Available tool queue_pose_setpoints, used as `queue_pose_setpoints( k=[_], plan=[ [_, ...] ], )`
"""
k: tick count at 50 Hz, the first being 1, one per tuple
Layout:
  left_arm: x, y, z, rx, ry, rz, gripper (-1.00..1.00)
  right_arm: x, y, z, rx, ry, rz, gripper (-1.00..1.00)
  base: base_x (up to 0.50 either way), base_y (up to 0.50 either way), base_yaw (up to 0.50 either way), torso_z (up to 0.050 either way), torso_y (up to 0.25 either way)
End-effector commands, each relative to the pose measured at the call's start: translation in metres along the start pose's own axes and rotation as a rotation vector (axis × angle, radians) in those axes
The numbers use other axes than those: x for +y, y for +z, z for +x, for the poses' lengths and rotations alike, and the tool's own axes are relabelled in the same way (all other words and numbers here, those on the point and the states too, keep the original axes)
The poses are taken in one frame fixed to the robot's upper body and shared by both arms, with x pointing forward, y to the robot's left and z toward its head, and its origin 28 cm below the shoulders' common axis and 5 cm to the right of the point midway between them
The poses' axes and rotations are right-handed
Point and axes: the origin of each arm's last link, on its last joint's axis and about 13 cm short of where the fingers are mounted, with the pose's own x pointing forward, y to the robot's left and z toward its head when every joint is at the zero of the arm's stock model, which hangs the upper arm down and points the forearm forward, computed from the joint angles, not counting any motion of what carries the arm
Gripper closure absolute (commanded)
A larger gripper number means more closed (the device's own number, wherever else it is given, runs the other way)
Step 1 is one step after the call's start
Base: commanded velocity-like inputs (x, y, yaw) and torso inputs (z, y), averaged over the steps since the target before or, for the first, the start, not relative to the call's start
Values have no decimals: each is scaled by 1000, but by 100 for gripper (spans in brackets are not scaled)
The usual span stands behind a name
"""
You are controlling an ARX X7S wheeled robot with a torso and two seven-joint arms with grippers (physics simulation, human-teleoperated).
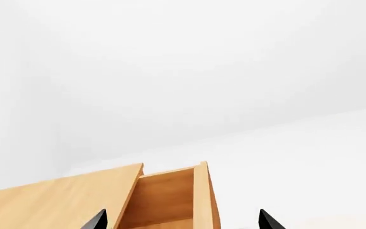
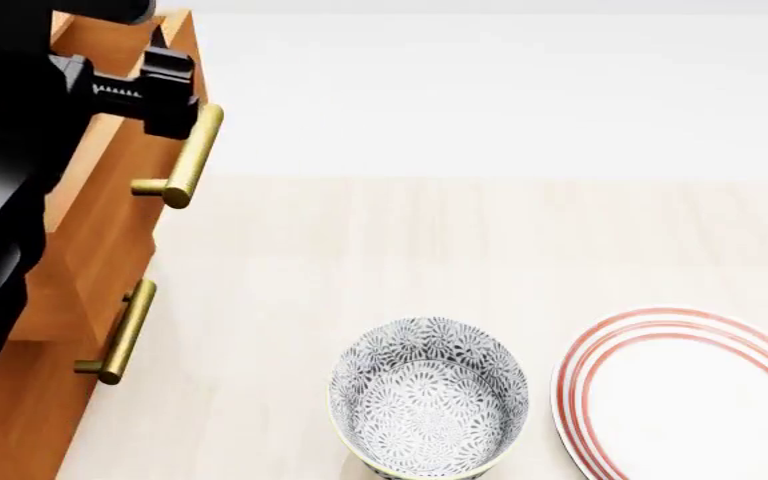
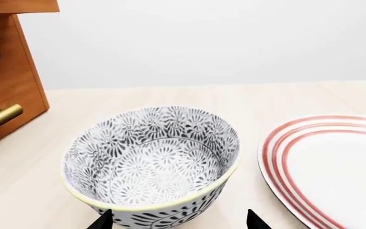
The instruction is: Open the top drawer of the cabinet.
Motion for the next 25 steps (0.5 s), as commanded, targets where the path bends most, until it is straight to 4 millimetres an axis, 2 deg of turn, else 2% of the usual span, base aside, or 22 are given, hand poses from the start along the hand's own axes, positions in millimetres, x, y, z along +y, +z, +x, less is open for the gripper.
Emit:
queue_pose_setpoints(
  k=[1, 25],
  plan=[
    [-1, 3, 2, 84, -43, -123, -100, 1, 3, 0, -12, 1, 6, -100, 0, 0, 0, 0, 0],
    [-9, -1, 16, 143, -80, -208, -100, 2, 0, 1, -8, 9, 4, -100, 0, 0, 0, 0, 0]
  ],
)
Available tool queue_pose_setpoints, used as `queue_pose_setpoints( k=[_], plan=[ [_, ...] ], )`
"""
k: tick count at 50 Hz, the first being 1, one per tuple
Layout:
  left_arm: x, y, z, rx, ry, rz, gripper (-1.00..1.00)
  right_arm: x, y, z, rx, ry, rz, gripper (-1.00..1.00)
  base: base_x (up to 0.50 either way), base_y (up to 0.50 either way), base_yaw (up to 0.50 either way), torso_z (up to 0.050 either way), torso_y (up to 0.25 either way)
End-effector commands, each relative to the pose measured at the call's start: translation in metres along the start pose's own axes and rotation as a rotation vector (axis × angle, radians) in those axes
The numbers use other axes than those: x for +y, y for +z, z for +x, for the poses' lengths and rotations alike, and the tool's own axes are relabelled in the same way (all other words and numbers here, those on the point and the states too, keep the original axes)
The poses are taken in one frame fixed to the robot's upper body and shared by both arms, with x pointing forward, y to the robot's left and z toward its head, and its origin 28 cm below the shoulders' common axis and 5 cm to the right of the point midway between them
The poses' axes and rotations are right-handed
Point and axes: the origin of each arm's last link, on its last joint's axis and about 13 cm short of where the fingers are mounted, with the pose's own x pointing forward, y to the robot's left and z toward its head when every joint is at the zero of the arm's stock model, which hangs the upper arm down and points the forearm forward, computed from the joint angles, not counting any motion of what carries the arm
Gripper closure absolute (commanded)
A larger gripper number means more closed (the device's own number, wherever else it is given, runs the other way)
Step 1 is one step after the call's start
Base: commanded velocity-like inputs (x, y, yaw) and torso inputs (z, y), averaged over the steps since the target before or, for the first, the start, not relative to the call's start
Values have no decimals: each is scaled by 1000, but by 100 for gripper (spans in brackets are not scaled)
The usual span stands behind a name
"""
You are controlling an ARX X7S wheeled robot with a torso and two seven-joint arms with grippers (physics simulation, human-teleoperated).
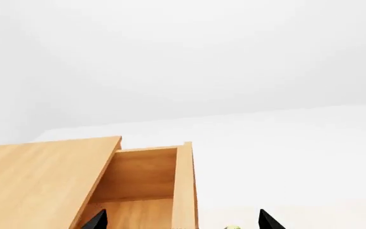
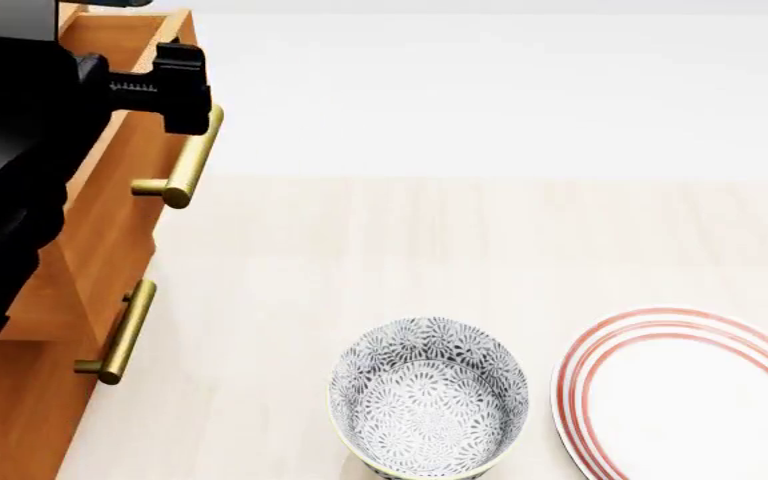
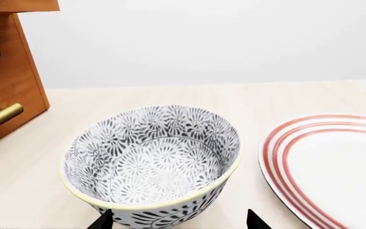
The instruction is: Open the top drawer of the cabinet.
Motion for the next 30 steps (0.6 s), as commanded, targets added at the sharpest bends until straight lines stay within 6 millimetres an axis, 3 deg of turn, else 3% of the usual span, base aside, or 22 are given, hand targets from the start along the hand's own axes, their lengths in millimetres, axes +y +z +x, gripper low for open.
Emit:
queue_pose_setpoints(
  k=[1, 30],
  plan=[
    [-6, -1, 0, 37, -45, -69, -100, 2, 0, 1, -10, 8, 4, -100, 0, 0, 0, 0, 0],
    [-6, 14, 14, 205, 20, -378, -100, 2, 1, -1, -7, 11, 3, -100, 0, 0, 0, 0, 0]
  ],
)
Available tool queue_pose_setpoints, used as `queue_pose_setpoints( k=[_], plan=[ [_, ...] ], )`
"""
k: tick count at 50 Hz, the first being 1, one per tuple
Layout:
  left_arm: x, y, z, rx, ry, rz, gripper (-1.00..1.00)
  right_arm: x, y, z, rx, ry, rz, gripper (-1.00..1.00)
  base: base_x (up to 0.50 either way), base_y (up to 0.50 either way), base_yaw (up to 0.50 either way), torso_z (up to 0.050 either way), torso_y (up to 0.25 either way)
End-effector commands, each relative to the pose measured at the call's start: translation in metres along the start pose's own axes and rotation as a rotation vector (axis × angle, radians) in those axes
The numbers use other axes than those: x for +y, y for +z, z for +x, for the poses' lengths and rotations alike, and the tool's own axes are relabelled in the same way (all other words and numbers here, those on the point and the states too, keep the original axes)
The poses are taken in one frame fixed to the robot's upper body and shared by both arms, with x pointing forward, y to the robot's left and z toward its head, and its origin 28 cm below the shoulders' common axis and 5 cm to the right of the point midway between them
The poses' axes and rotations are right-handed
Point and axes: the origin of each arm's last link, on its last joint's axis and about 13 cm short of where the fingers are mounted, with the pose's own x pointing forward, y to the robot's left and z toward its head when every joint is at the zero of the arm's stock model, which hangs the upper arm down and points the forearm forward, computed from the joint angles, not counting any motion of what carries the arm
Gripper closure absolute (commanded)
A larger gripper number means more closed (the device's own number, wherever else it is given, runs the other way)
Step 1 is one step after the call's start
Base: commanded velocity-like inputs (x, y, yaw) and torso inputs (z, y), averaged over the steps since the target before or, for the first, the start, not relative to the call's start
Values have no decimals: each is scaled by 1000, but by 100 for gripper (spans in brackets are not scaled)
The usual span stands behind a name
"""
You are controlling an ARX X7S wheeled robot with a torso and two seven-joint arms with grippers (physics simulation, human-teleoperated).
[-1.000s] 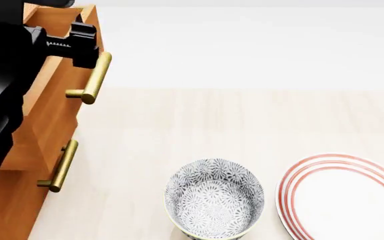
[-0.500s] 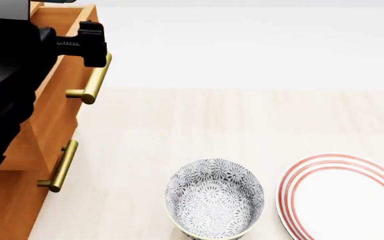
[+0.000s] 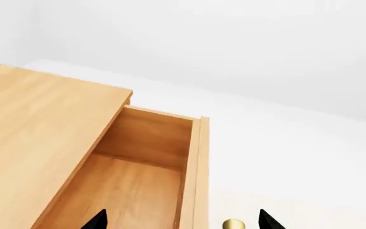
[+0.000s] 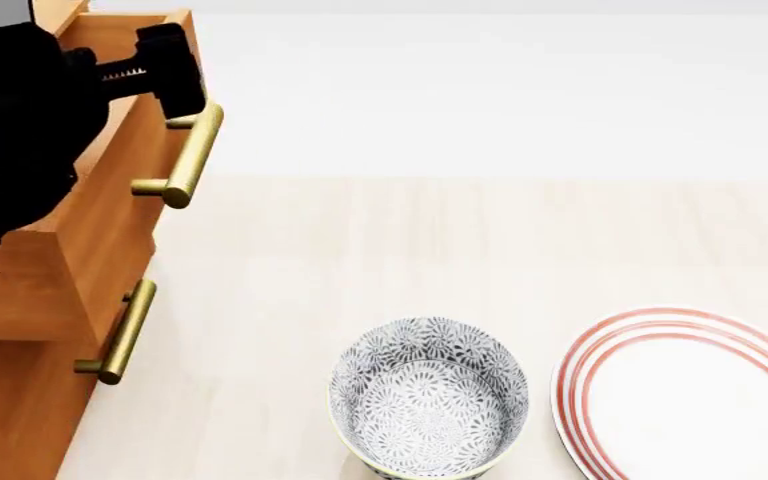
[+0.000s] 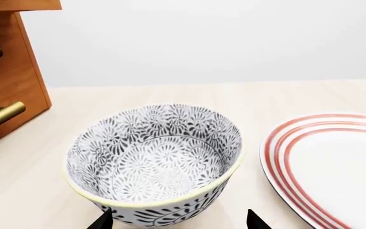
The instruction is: Open the top drawer of the cabinet.
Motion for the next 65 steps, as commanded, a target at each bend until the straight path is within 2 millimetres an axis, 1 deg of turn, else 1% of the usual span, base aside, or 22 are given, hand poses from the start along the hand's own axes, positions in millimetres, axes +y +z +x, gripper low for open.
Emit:
queue_pose_setpoints(
  k=[1, 4, 5, 7, 10, 15, 24, 34, 47, 58, 65],
  plan=[
    [-8, 8, -4, 72, -43, -116, -100, 1, 1, 0, -11, 6, 5, -100, 0, 0, 0, 0, 0],
    [-10, 12, -4, 93, -62, -154, -100, 2, 1, 1, -10, 7, 5, -100, 0, 0, 0, 0, 0],
    [-11, 14, -5, 124, -82, -193, -100, 1, 1, 1, -10, 6, 5, -100, 0, 0, 0, 0, 0],
    [-11, 17, -5, 114, -71, -196, -100, 1, 0, 1, -9, 6, 5, -100, 0, 0, 0, 0, 0],
    [-11, 20, -1, 144, -43, -247, -100, 2, 1, 0, -9, 7, 5, -100, 0, 0, 0, 0, 0],
    [-13, 23, -1, 174, -55, -291, -100, 2, 2, -1, -6, 6, 7, -100, 0, 0, 0, 0, 0],
    [-12, 36, -1, 163, -72, -362, -100, 1, 1, 0, -1, 5, 9, -100, 0, 0, 0, 0, 0],
    [-10, 40, 4, 227, -48, -472, -100, 1, 0, 2, 7, 1, 16, -100, 0, 0, 0, 0, 0],
    [-8, 32, 7, 285, 6, -523, -100, 1, -1, 2, 14, 5, 19, -100, 0, 0, 0, 0, 0],
    [-9, 23, 9, 314, 26, -507, -100, 1, -1, 0, 18, 11, 18, -100, 0, 0, 0, 0, 0],
    [-13, 20, 8, 335, 4, -498, -100, 2, -1, 0, 20, 14, 18, -100, 0, 0, 0, 0, 0]
  ],
)
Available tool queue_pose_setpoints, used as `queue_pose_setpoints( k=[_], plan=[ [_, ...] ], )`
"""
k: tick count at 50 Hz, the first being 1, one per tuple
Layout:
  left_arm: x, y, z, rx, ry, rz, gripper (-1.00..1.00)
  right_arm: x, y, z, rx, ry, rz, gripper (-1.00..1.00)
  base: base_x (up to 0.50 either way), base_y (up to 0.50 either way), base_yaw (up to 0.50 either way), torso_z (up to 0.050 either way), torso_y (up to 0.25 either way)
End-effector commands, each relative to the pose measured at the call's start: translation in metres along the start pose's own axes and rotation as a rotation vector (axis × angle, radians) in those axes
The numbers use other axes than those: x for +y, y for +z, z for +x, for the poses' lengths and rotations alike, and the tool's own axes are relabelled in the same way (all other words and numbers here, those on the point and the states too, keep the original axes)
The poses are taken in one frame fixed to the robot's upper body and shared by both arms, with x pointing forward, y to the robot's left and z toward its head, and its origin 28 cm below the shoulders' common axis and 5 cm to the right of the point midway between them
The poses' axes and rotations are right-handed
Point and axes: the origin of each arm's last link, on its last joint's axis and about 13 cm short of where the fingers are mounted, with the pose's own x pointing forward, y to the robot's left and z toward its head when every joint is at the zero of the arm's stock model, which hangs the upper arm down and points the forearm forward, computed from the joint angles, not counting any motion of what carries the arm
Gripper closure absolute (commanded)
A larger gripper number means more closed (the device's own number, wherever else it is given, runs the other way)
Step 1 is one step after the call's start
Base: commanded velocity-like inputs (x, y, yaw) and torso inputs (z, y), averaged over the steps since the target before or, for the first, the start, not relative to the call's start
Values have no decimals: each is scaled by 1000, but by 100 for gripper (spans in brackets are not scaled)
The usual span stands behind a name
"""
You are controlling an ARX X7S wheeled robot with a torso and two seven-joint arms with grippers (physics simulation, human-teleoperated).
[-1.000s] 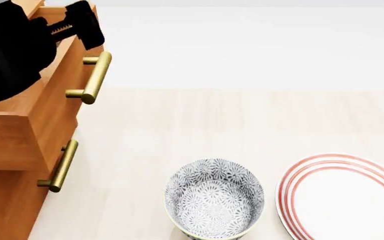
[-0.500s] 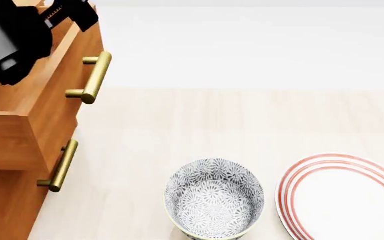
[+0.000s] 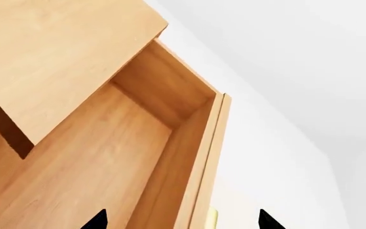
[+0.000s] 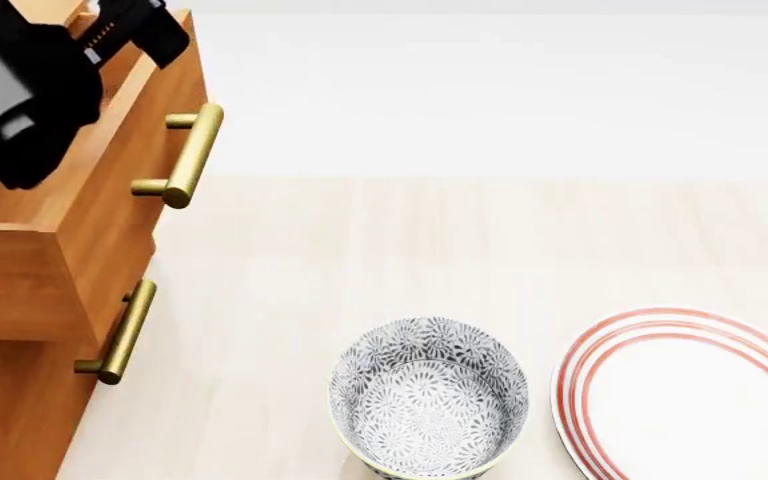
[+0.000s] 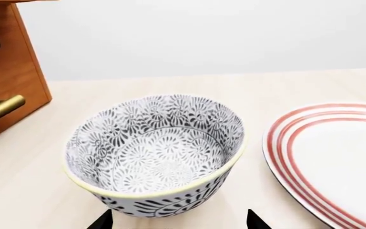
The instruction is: Open the top drawer of the cabinet.
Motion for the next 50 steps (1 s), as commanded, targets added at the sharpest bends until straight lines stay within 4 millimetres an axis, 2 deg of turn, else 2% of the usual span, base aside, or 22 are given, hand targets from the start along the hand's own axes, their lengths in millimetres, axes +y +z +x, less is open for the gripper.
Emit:
queue_pose_setpoints(
  k=[1, 27, 50],
  plan=[
    [1, -18, 4, 102, -16, 11, -100, 2, 2, 0, -10, 10, 5, -100, 0, 0, 0, 0, 0],
    [-11, -30, 0, 157, -30, 85, -100, 2, 1, -1, -6, 17, 6, -100, 0, 0, 0, 0, 0],
    [-31, -47, -13, 241, -179, 178, -100, 1, 3, 0, -11, 10, 11, -100, 0, 0, 0, 0, 0]
  ],
)
